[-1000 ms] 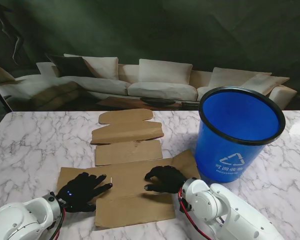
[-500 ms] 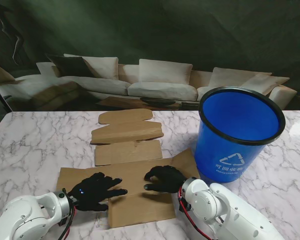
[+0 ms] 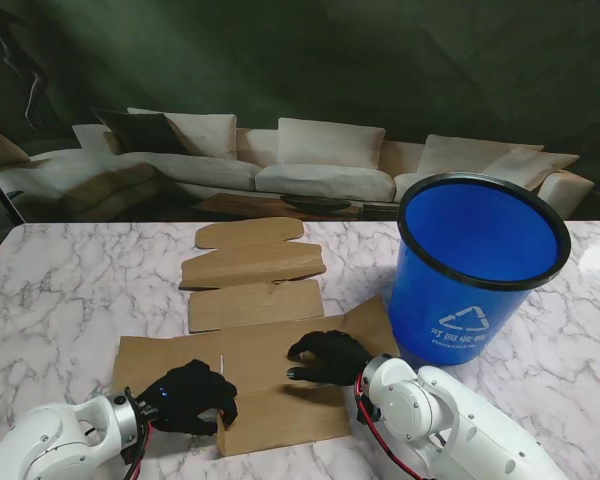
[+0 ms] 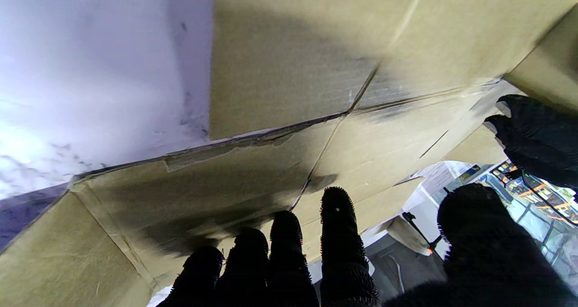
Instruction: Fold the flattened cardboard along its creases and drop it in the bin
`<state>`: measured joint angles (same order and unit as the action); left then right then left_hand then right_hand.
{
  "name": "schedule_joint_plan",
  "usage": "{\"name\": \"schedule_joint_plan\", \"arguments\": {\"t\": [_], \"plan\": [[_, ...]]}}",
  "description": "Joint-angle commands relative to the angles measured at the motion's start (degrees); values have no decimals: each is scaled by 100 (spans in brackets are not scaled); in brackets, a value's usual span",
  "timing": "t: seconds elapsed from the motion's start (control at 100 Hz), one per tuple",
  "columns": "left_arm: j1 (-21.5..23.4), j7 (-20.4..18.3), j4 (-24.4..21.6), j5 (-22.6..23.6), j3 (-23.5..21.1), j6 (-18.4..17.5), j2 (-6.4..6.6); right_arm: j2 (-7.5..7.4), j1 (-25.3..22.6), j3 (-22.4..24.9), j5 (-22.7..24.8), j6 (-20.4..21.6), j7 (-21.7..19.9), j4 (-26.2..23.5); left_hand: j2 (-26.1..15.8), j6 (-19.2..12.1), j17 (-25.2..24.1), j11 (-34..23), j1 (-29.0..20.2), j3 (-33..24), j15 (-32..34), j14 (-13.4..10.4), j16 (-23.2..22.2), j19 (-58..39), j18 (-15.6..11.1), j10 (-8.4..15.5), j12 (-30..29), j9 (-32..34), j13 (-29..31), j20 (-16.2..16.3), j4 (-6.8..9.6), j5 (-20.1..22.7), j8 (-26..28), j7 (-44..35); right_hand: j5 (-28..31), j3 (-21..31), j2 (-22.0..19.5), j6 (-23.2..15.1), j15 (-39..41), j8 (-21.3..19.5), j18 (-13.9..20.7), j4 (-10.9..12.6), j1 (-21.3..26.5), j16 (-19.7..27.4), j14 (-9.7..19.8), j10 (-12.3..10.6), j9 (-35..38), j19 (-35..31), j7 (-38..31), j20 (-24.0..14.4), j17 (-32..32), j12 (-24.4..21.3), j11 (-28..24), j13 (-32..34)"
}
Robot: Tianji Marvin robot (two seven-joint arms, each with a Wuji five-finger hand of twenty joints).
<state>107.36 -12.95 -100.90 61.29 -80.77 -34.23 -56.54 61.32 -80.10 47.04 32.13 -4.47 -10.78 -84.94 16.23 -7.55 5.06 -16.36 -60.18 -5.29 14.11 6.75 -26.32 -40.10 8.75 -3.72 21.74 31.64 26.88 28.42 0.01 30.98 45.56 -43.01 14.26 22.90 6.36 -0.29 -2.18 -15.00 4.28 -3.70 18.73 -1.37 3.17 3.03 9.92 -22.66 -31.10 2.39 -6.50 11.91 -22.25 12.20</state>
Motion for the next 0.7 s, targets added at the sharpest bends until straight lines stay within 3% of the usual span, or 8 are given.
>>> {"name": "schedule_joint_plan", "arguments": {"t": [0.0,0.19,0.42,0.58,0.69], "plan": [[55,18,47,29,-6,-51,-60,-8,-105,-43,-5,-88,-126,133,68,-61,32,-145,141,171,169,28,-169,-284,131,28,164,262,232,167,-37,421,-150,-567,-180,-40,-204,180,102,98,-833,82,41,1,-279,176,50,-561,95,-169,260,64,2,116],[164,314,93,-366,-116,62,-144,-16,-150,9,-16,-126,-158,79,-248,278,10,-101,244,262,131,84,-186,-383,205,-12,140,369,276,182,-64,773,-778,-647,-187,-40,-215,287,95,122,-828,81,41,0,-307,286,34,-568,118,-170,266,102,-81,120],[363,506,61,-749,-404,332,-237,-84,-213,111,217,60,-276,-10,-760,562,-192,130,219,404,8,176,-123,-156,318,-158,-31,186,20,152,-68,1039,-1142,-506,-94,-62,55,6,88,89,-837,80,-38,3,-288,107,23,-596,66,-178,234,115,-122,77],[416,531,71,-845,-523,497,-263,-150,-366,281,610,349,-320,-199,-954,703,-236,194,141,461,-23,226,-103,-25,378,-202,-84,167,-43,172,-60,1251,-1237,-207,-266,561,727,-79,87,-37,-1149,49,-566,10,-450,122,29,-694,139,-186,159,12,108,73],[395,498,99,-836,-539,532,-257,-146,-555,491,762,582,-169,-357,-934,709,-243,207,104,463,-31,225,-97,-3,391,-202,-93,176,-42,184,-53,1314,-1240,-138,-304,551,681,-106,102,-55,-1299,-4,-816,2,-476,115,40,-729,171,-194,182,29,81,126]]}}
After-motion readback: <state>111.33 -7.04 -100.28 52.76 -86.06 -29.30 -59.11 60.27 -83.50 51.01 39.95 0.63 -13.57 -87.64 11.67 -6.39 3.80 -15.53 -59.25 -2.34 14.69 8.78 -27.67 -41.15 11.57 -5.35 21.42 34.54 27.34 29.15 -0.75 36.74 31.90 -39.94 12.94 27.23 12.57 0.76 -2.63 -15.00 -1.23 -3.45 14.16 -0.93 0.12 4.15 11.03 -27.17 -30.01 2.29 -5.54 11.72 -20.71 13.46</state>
